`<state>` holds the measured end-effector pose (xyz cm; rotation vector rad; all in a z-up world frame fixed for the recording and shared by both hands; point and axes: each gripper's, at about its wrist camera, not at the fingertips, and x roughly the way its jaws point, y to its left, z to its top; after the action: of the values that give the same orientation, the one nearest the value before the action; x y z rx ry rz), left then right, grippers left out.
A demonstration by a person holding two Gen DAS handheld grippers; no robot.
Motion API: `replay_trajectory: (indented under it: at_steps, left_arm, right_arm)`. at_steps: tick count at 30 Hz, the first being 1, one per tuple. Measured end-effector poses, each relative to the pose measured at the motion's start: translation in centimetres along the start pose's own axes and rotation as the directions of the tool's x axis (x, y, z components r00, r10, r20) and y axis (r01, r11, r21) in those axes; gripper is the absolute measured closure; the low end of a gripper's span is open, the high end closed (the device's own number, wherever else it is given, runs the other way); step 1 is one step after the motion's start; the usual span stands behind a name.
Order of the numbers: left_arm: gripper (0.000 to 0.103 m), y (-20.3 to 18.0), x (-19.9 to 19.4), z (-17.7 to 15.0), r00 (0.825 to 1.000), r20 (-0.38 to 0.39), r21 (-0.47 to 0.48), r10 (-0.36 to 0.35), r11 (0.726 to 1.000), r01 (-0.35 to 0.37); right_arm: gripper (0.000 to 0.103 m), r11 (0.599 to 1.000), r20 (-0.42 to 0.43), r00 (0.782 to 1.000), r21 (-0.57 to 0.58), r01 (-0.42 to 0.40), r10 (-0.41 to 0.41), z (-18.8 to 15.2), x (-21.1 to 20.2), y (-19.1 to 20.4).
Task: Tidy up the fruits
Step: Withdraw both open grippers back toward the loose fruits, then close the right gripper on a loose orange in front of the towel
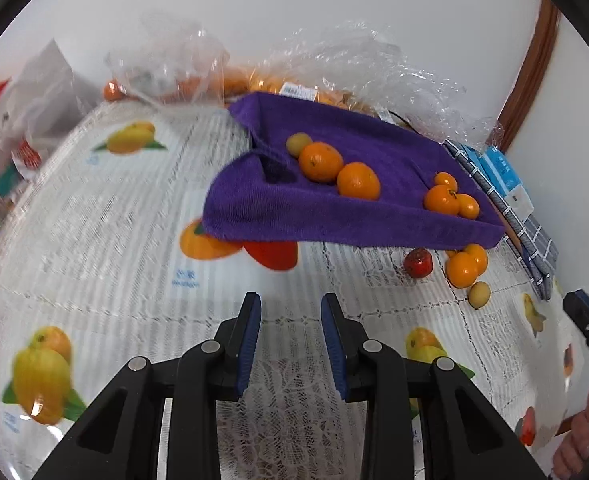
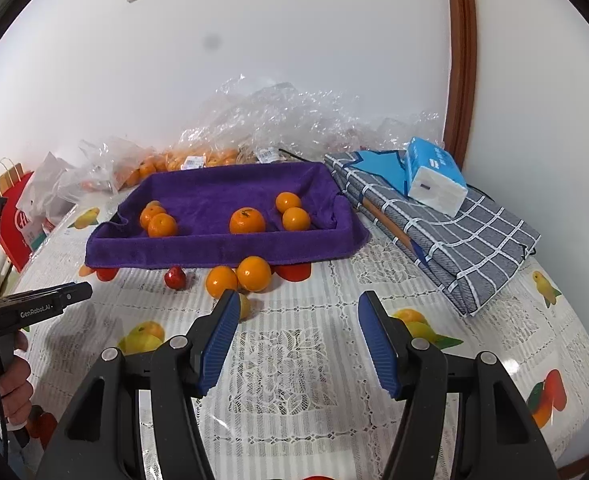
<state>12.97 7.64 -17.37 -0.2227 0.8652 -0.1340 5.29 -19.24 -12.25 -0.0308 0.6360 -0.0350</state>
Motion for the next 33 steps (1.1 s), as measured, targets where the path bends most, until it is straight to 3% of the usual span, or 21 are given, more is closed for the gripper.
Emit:
replay_trajectory:
  at_steps: [4, 11, 15, 17, 21, 33]
  left_arm:
    - [0.073, 0.1, 0.3, -0.6, 1.0, 0.023, 0.002, -0.001, 1.0, 0.001]
    - [0.073, 0.1, -0.1, -0.8, 0.997, 0.044, -0.015, -0.066, 0.998, 0.067]
    - [0.071, 0.6, 0.0, -0.7, 0.997, 0.049, -0.049, -0.057, 0.997, 0.059]
    - [0.071, 0.9, 0.2, -0.7, 0.998, 0.042, -0.067, -0.055, 0.996, 0.058]
    - [0.071, 1.3, 0.4, -0.7, 0.998, 0.035, -0.093, -0.056, 0.994, 0.059]
    - [0.068, 0.9, 0.5, -0.7, 0.998, 0.034, -0.07, -0.059, 0.996, 0.062]
  right_arm:
    - [0.042, 1.0, -0.007, 1.0, -0.012, -0.003, 0.003, 0.0, 0.9, 0.1]
    - [0.042, 1.0, -0.033, 0.999, 0.002, -0.02, 0.02, 0.5, 3.1, 0.0]
    - [0.042, 0.998, -0.071, 0.996, 0.013, -0.055, 0.055, 0.6, 5.0, 0.4]
    - [0.045, 0.997, -0.086, 0.993, 0.013, -0.077, 0.078, 0.6, 6.0, 0.8]
    - [0.061, 0.996, -0.104, 0.99, 0.003, -0.092, 0.092, 1.2, 7.4, 1.3]
    - [0.064, 0.985, -0.174, 0.97, 0.018, -0.17, 0.17, 2.7, 11.7, 1.7]
